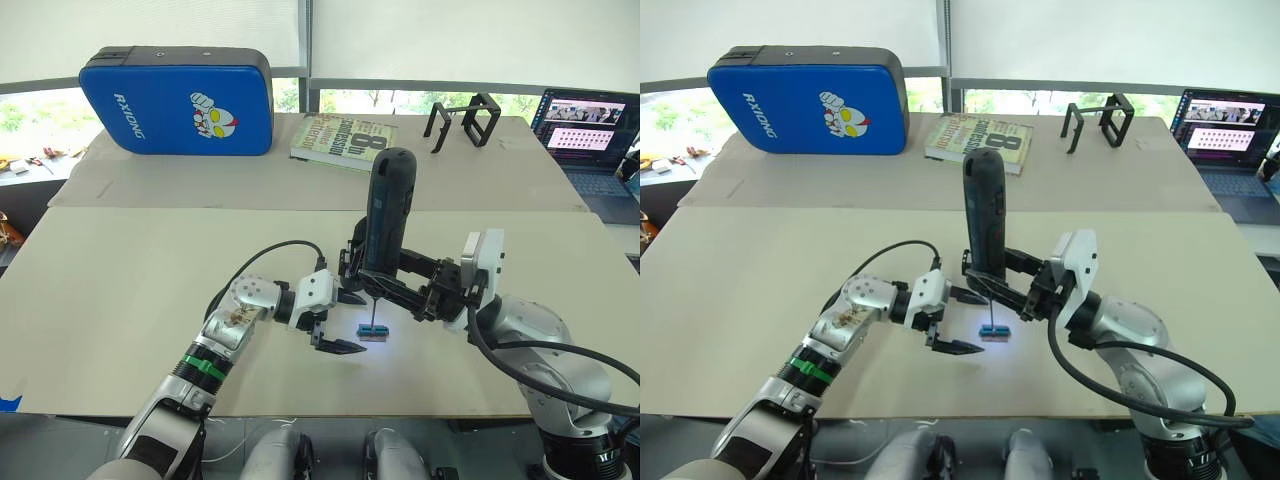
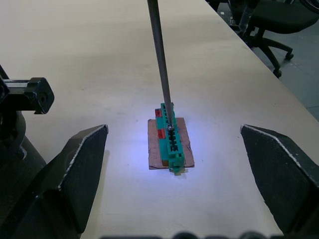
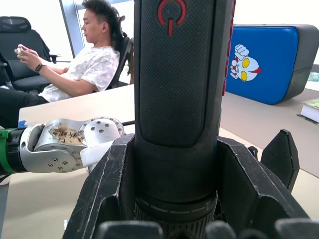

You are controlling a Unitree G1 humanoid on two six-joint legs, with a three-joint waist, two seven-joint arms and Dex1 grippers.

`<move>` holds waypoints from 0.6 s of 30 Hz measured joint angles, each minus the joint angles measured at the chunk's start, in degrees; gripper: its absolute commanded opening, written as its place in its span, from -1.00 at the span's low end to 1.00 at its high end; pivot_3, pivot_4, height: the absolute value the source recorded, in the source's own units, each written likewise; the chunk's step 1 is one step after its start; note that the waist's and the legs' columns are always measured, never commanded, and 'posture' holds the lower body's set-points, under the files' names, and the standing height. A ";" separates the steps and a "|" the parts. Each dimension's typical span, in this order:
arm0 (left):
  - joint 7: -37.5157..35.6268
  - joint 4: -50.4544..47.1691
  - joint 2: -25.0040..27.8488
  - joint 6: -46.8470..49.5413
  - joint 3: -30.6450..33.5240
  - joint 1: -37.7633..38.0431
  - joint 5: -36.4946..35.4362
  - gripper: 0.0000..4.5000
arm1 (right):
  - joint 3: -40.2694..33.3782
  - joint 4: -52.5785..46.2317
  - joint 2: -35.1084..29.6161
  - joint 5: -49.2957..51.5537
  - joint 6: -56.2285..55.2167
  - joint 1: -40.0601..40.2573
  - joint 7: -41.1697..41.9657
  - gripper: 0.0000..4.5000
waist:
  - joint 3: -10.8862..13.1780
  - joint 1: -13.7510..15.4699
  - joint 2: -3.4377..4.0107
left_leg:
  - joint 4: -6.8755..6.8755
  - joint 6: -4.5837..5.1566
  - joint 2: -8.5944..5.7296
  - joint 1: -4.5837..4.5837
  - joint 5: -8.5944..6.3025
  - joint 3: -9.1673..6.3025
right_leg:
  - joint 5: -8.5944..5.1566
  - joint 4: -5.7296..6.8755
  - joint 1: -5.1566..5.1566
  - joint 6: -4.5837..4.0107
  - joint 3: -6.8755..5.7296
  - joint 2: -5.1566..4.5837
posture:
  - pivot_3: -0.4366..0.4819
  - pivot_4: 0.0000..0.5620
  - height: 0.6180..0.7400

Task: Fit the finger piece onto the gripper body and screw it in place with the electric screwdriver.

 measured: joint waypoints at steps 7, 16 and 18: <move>0.08 0.07 0.01 0.00 0.00 -0.10 0.00 1.00 | 0.01 0.58 0.00 -0.50 0.00 0.04 0.02 -0.17 | 0.00 0.00 0.00 | 0.00 0.00 0.00 0.00 0.00 0.00 | 0.00 0.01 0.00 0.00 0.00 0.00 | -0.05 -0.47 1.00; 0.07 0.40 0.02 -0.01 0.00 -0.10 0.00 1.00 | 0.01 0.79 0.00 -0.97 -0.55 0.30 0.48 -0.17 | 0.00 0.00 0.00 | 0.00 0.00 0.00 0.00 0.00 0.00 | 0.00 0.01 0.01 0.00 0.00 0.00 | -0.05 -0.47 1.00; 0.07 0.40 0.02 -0.01 0.00 -0.10 0.00 1.00 | 0.01 0.82 0.01 -1.05 -0.77 0.39 0.74 -0.17 | 0.00 0.00 0.00 | 0.00 0.00 0.00 0.01 0.00 0.00 | 0.00 0.01 0.01 0.00 0.00 0.00 | -0.05 -0.47 1.00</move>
